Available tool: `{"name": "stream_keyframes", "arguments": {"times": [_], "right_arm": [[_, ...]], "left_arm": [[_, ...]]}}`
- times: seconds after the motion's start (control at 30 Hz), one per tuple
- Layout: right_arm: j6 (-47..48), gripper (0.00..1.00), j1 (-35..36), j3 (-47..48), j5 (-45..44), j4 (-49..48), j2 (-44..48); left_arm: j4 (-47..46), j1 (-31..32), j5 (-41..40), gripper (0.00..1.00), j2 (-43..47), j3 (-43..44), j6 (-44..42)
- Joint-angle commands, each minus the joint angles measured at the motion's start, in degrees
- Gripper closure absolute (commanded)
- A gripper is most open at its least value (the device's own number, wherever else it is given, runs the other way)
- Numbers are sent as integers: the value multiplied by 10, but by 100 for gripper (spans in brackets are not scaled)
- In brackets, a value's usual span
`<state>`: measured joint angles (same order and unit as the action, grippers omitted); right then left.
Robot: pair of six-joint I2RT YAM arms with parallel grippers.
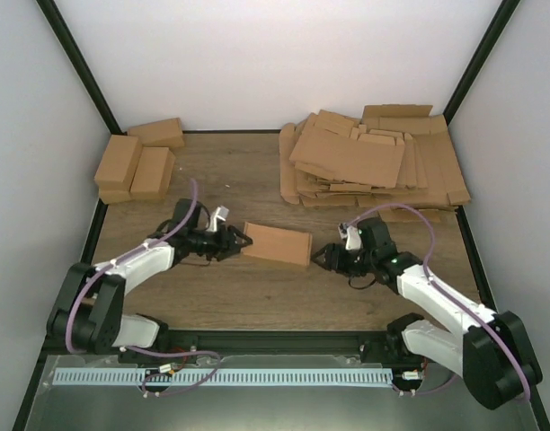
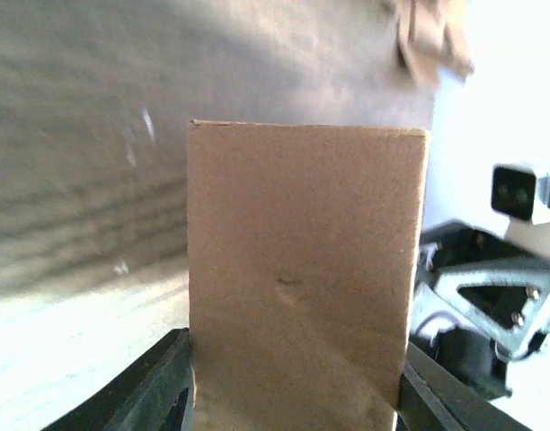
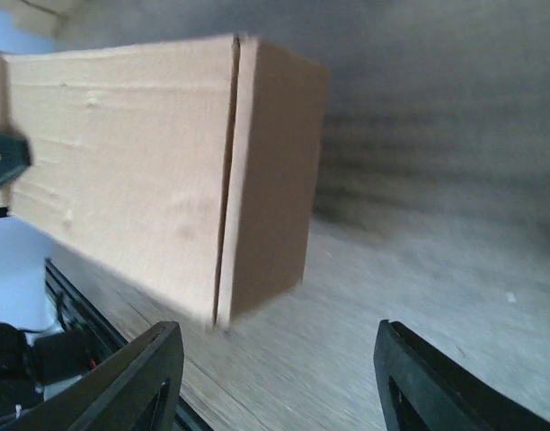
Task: Fold the paper box
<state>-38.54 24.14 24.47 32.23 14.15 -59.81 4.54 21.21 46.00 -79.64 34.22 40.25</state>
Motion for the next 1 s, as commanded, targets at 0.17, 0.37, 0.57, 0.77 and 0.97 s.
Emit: {"name": "stream_keyframes", "arguments": {"times": [0.17, 0.37, 0.57, 0.77, 0.97], "right_arm": [[36, 38, -2, 86, -74, 30, 43], [45, 38, -2, 103, -47, 13, 16], [61, 38, -2, 129, -41, 18, 10], [65, 38, -2, 126, -40, 10, 19], [78, 39, -2, 129, -38, 14, 17]], "left_arm": [[6, -235, -74, 59, 160, 8, 123], [-81, -333, -232, 59, 212, 4, 287], [-185, -333, -384, 59, 178, -2, 396], [-252, -331, -425, 60, 72, 27, 450], [-290, -320, -468, 60, -15, 66, 471]]}}
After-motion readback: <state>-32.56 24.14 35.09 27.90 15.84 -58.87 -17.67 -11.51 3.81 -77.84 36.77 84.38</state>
